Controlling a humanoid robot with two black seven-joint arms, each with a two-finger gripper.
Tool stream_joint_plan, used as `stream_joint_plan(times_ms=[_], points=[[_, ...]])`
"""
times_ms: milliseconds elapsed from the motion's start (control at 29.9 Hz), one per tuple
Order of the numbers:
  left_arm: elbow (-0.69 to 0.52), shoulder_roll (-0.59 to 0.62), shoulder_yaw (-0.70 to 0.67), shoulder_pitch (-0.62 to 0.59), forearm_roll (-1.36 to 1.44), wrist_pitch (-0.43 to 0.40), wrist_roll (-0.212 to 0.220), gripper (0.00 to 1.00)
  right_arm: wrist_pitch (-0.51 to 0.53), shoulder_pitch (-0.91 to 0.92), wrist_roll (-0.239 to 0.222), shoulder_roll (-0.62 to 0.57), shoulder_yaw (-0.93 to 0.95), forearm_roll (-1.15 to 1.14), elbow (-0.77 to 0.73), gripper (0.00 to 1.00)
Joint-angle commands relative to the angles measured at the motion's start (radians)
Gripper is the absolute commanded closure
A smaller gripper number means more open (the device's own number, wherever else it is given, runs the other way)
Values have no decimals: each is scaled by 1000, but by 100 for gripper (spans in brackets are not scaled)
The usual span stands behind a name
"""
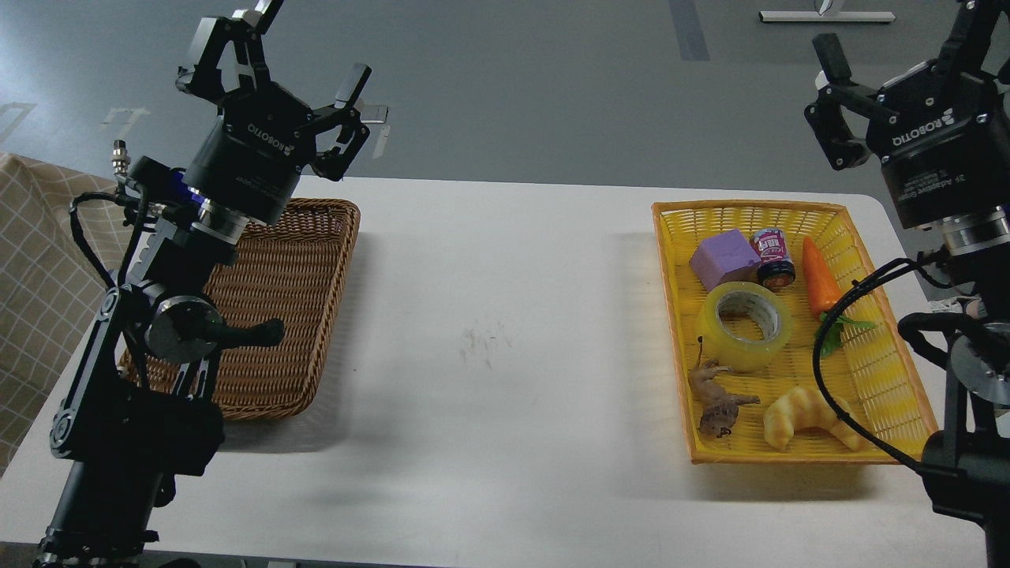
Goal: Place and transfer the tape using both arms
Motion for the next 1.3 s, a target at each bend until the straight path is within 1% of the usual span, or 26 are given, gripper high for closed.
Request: stream_joint_plan(times_ms=[0, 67, 134, 167, 201, 234, 267, 334, 368, 434, 535, 568, 635, 769, 802, 869, 969, 1036, 1069, 1136, 1203, 1237, 1270], points=[[0, 1, -1, 11, -1, 0, 0, 2, 49, 8, 6, -57, -8, -5, -23, 0], [-3, -1, 1, 15, 1, 0, 2, 2, 96, -3, 13, -107, -6, -9, -44, 0], [-5, 2, 2, 15, 1, 0, 2, 2, 105, -3, 13, -156, -9, -21, -51, 0], [-5, 5, 2, 14, 1, 0, 2, 2, 110, -6, 12, -216, -11, -44, -57, 0], [-5, 7, 2, 14, 1, 0, 2, 2, 110, -6, 12, -247, -11, -64, -60, 0], [-5, 7, 2, 14, 1, 0, 4, 2, 110, -9, 12, -303, -14, -133, -61, 0], [-5, 8, 2, 14, 1, 0, 4, 2, 112, -12, 12, -327, -20, -177, -60, 0], [-3, 10, -7, 11, -2, 3, 2, 2, 113, -8, 12, -405, -67, -360, -52, 0], [-3, 10, -7, 11, -2, 3, 2, 2, 113, -8, 12, -405, -68, -360, -52, 0], [-3, 8, -7, 11, -2, 15, 2, 2, 113, -5, 13, -483, -85, -490, -51, 0], [-3, 5, -5, 14, -1, 20, 4, 2, 113, -14, 15, -551, -88, -602, -58, 0], [-3, 5, -5, 14, -1, 20, 4, 2, 113, -14, 15, -551, -88, -603, -58, 0], [-3, 10, -7, 15, -1, 21, 4, 2, 113, -25, 19, -588, -104, -633, -60, 0], [-3, 24, -30, 15, -4, 23, 2, 2, 113, -72, 102, -640, -115, -629, -64, 0], [-5, 24, -36, 14, -4, 23, 2, 2, 113, -72, 111, -643, -112, -627, -64, 0], [-5, 22, -39, 15, -4, 23, 2, 2, 113, -75, 124, -640, -85, -618, -54, 0], [-5, 22, -39, 21, -4, 21, 2, 2, 113, -75, 113, -625, 9, -508, -64, 0], [-5, 22, -39, 21, -4, 21, 2, 2, 113, -75, 113, -646, 12, -453, -63, 0], [-5, 24, -39, 21, -4, 21, 2, 2, 113, -60, 115, -687, 14, -416, -64, 0], [-5, 21, -39, 21, -4, 23, 2, 2, 113, -57, 127, -715, 26, -388, -66, 0], [-5, 16, -39, 21, -4, 23, 2, 2, 113, -58, 157, -712, 37, -387, -87, 0], [-5, 14, -39, 21, -4, 23, 2, 2, 113, -60, 183, -707, 38, -383, -92, 0], [-5, 13, -39, 21, -4, 23, 1, 2, 113, -63, 232, -689, 34, -379, -91, 0]])
